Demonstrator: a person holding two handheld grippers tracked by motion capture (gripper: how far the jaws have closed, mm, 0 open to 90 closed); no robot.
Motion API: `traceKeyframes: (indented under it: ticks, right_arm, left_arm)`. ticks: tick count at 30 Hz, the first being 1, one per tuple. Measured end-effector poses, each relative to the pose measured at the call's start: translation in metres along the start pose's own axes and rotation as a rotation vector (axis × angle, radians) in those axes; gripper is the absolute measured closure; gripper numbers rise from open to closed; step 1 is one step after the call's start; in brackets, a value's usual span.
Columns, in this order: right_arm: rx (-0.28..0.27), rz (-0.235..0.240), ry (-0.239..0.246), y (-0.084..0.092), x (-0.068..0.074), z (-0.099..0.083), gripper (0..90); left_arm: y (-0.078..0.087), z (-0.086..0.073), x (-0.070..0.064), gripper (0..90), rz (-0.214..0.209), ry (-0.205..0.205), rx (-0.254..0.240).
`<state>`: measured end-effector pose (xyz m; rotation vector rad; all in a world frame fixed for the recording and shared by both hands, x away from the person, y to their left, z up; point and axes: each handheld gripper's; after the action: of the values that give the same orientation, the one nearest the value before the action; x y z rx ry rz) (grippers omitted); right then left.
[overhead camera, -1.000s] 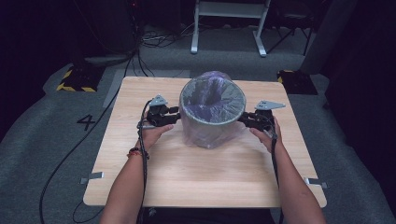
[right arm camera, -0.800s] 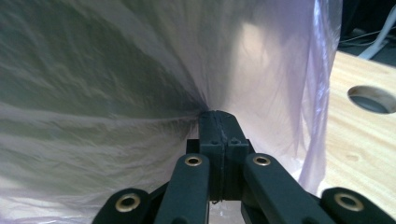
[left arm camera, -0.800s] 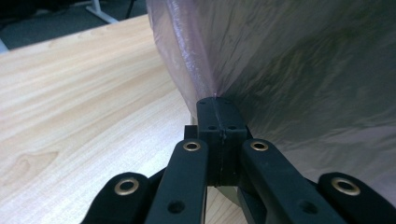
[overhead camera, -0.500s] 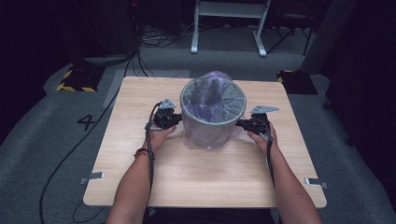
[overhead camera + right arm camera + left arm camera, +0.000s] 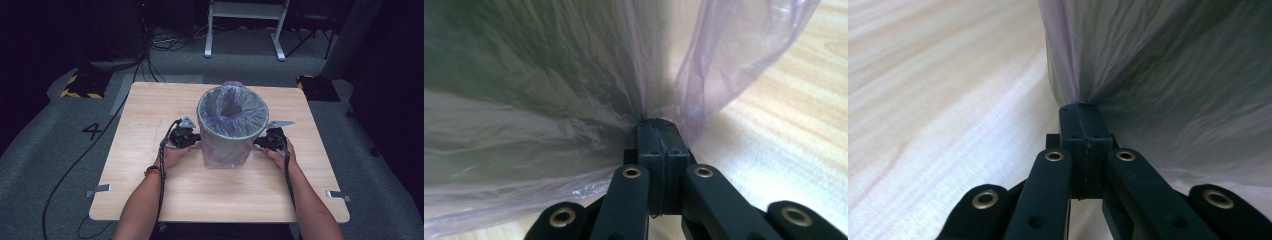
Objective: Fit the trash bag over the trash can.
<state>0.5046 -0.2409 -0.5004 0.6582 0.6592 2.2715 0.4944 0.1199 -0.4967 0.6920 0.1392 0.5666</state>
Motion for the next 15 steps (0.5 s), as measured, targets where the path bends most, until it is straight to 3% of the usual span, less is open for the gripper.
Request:
traceKeyframes:
  ticks: [3, 9, 12, 14, 15]
  right_arm:
    - [0.039, -0.015, 0.015, 0.0, 0.004, -0.002, 90.0]
    - [0.042, -0.008, 0.003, 0.003, 0.003, -0.004, 90.0]
    - [0.014, -0.027, -0.023, 0.007, -0.002, -0.004, 87.0]
    - [-0.023, -0.019, -0.049, 0.013, -0.006, -0.004, 82.7]
    - [-0.034, -0.026, -0.053, 0.016, -0.008, -0.004, 81.8]
  left_arm:
    - [-0.002, -0.001, -0.006, 90.0, -0.012, -0.037, 0.047]
    - [-0.001, -0.003, -0.008, 90.0, -0.016, -0.03, 0.042]
    - [0.004, -0.004, -0.006, 89.9, 0.015, -0.028, 0.008]
    - [0.01, -0.004, -0.003, 70.0, 0.055, 0.014, -0.022]
    - [0.013, -0.004, -0.002, 65.2, 0.059, 0.031, -0.041]
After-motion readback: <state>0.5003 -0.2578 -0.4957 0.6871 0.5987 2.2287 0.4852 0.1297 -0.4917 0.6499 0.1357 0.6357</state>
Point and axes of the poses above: each handheld gripper's, and its own axes: y roughly backward along the jaws, z roughly out of its top, x roughly to its left, and after that the axes turned 8 degrees about -y, right-handed
